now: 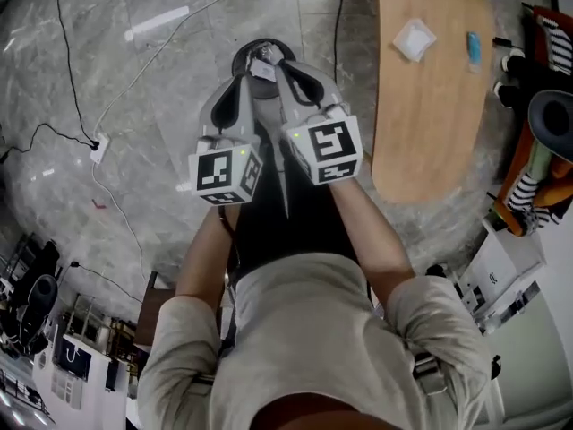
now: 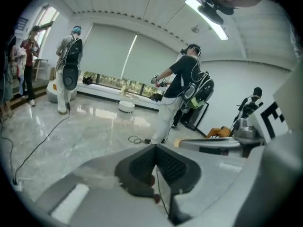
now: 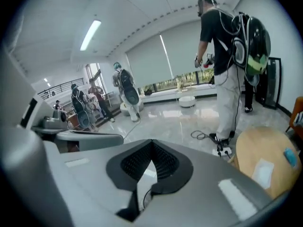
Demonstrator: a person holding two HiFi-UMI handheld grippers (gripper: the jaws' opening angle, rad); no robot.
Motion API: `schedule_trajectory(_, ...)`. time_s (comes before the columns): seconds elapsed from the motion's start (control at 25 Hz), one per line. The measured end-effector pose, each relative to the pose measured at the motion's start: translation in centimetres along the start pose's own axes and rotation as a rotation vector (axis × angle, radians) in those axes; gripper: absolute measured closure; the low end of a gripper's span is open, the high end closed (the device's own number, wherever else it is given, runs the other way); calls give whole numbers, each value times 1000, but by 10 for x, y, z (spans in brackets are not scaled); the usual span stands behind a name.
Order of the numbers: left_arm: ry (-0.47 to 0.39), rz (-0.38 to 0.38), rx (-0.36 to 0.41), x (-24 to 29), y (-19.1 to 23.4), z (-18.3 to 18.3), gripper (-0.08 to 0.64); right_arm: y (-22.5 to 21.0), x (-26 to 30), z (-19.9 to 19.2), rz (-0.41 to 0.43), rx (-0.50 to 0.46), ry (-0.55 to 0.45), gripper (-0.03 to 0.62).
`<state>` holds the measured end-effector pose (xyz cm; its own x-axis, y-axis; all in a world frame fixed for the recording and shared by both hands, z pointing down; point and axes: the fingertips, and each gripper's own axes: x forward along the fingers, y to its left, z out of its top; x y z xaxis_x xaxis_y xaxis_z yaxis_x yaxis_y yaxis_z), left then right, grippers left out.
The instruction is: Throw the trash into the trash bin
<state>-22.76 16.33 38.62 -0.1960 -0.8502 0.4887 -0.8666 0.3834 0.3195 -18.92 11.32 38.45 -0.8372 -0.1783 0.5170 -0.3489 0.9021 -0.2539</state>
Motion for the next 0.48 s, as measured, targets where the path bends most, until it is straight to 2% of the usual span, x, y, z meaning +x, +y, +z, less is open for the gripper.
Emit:
schedule_trajectory(0.2, -143, -29, 78, -34, -37, 101, 541, 17, -58, 105, -11, -87, -163, 584)
schedule_trajectory(0.32, -194, -23, 106, -54, -62, 144, 541, 20, -91, 144, 4, -77, -196, 584)
schedule_trajectory(0.4, -249, -32, 169, -71, -84, 175, 541, 23, -116, 173, 21, -96, -247, 584)
schedule_trajectory(0.48, -278, -57, 224, -100, -106, 190, 541, 32, -147, 186, 26, -140, -290, 584)
